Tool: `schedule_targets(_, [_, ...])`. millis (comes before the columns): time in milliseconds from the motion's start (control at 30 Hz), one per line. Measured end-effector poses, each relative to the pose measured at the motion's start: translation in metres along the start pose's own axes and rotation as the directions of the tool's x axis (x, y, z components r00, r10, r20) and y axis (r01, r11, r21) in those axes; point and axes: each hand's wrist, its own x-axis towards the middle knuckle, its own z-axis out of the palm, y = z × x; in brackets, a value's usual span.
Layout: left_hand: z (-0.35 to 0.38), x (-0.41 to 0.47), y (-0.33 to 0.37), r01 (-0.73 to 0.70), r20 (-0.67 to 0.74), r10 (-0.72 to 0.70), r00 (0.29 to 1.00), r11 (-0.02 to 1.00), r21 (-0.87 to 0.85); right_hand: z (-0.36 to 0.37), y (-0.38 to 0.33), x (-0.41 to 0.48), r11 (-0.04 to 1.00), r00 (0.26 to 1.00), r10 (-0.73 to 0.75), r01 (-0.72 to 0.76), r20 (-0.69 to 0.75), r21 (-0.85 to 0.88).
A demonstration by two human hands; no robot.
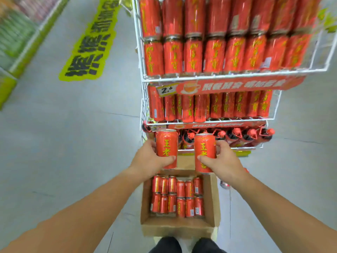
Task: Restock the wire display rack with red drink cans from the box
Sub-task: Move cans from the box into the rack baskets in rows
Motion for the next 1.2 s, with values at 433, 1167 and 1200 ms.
schedule_targets(433, [-0.134, -0.082, 0.197, -0.421, -0.123, 0.424, 0.897, 0.906, 0.052, -0.105, -0.219, -0.085, 0.94, 0.906, -0.335, 0.342, -0.259, -0.019])
schedule_targets(1167, [-0.212, -0.041, 0.444, -0.484, -0.433, 0.44, 0.787, 0.875, 0.011, -0.254, -0.434, -0.018, 0.832, 0.796, -0.538, 0.554, -0.279, -0.024])
schedule_targets(1200, [-0.213, -0.03, 0.452, -0.48, -0.452, 0.432, 0.78, 0.877, 0.01, -0.259, -0.442, -0.005, 0.826, 0.792, -0.548, 0.563, -0.27, -0.026])
